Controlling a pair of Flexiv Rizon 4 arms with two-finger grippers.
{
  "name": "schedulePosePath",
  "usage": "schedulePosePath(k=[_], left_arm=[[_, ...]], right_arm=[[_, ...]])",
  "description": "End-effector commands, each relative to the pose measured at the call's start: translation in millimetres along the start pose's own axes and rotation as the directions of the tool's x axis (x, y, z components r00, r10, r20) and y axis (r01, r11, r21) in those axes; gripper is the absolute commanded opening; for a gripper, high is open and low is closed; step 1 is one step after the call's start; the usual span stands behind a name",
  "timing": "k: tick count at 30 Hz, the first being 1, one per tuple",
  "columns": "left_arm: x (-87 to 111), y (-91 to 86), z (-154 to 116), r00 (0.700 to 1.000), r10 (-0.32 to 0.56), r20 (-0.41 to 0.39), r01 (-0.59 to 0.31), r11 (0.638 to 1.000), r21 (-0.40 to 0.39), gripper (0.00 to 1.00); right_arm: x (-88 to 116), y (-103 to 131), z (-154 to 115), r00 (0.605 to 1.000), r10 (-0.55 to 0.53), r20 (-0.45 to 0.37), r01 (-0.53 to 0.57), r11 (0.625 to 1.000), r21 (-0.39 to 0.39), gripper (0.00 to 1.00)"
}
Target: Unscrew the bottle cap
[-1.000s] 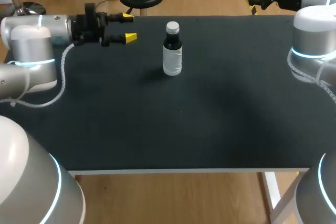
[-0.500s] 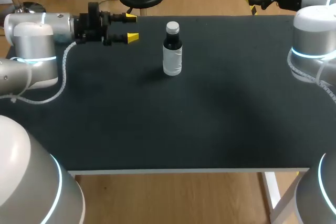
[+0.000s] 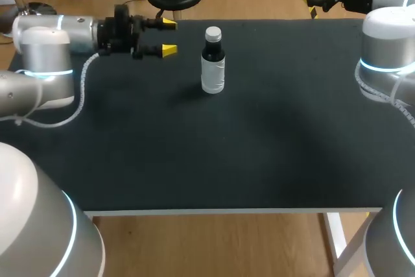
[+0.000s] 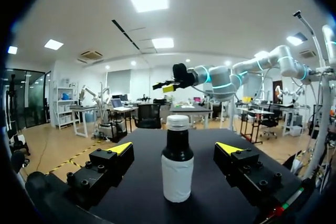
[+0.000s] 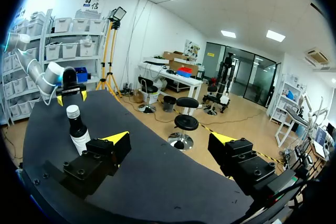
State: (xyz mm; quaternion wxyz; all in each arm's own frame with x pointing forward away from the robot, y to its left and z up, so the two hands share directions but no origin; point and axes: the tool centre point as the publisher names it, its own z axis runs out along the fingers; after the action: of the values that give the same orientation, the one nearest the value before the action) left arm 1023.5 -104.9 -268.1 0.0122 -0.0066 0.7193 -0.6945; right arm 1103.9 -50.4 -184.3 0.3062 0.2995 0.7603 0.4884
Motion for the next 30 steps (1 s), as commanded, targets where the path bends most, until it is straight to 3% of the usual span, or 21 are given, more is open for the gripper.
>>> schedulePosePath(k=[1,20,30], left_arm=[[-7.3,6.9,10.3,0.999,0.005,-0.044,-0.005,1.000,0.007,1.00],[-6.5,17.1,61.3,0.988,-0.013,-0.152,0.020,0.999,0.042,1.00],[-5.4,16.8,75.1,0.982,-0.014,-0.187,0.024,0.999,0.048,1.00]], right_arm=[[0.0,-0.1,0.2,1.000,0.000,0.000,0.000,1.000,0.000,1.00],[0.0,-0.1,0.2,1.000,0.000,0.000,0.000,1.000,0.000,1.00],[0.0,-0.1,0.2,1.000,0.000,0.000,0.000,1.000,0.000,1.00]])
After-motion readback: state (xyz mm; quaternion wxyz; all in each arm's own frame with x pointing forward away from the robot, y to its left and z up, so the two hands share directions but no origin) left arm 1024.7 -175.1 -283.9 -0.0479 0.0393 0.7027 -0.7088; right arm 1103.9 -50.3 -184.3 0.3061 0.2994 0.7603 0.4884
